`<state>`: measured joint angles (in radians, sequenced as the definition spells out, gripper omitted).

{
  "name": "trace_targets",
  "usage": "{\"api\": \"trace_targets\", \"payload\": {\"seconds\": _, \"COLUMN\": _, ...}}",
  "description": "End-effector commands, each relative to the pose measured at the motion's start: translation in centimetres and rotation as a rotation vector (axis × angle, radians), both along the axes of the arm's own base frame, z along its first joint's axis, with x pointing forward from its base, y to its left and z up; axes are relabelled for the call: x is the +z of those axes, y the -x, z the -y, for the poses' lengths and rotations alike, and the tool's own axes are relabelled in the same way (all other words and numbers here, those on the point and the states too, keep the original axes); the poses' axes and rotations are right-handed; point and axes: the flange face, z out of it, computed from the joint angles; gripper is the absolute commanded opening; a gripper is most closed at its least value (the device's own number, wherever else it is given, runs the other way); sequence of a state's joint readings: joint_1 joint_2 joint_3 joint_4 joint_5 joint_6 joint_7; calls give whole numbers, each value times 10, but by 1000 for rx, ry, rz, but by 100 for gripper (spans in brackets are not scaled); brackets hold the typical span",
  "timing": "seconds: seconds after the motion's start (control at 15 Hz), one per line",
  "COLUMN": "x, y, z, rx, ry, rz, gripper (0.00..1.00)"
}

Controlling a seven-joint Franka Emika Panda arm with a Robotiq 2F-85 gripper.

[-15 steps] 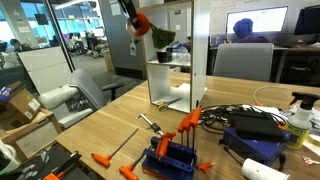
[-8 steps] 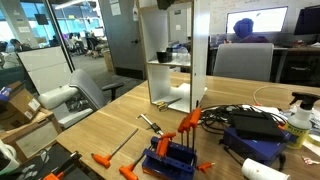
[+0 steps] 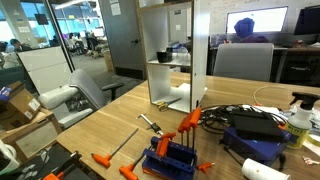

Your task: Put the plush toy on the topmost shelf

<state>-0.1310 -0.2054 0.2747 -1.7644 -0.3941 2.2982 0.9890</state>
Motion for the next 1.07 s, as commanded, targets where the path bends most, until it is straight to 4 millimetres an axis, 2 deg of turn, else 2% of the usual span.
{"api": "trace_targets", "payload": {"seconds": 0.0, "x": 25, "y": -35, "z": -16, "rx": -1, "ry": 30, "rz": 51, "gripper": 12}}
{"api": "trace_targets", "payload": {"seconds": 0.2, "x": 30, "y": -56, "z": -30, "rx": 26, "ry": 50, "rz": 75, "gripper": 12}}
{"api": "trace_targets", "payload": {"seconds": 0.33, "x": 29, "y": -71, "z": -40, "rx": 52, "ry": 62, "rz": 81, "gripper": 12}}
{"api": "trace_targets", "payload": {"seconds": 0.53, "x": 20, "y": -97, "z": -46, "rx": 71, "ry": 65, "rz": 82, "gripper": 12}}
{"api": "trace_targets", "payload": {"seconds": 0.73, "x": 7, "y": -124, "z": -41, "rx": 84, "ry": 59, "rz": 68, "gripper": 12}}
{"api": "trace_targets", "payload": {"seconds": 1.0, "x": -8, "y": -161, "z": -22, "rx": 87, "ry": 69, "rz": 43, "gripper": 12}}
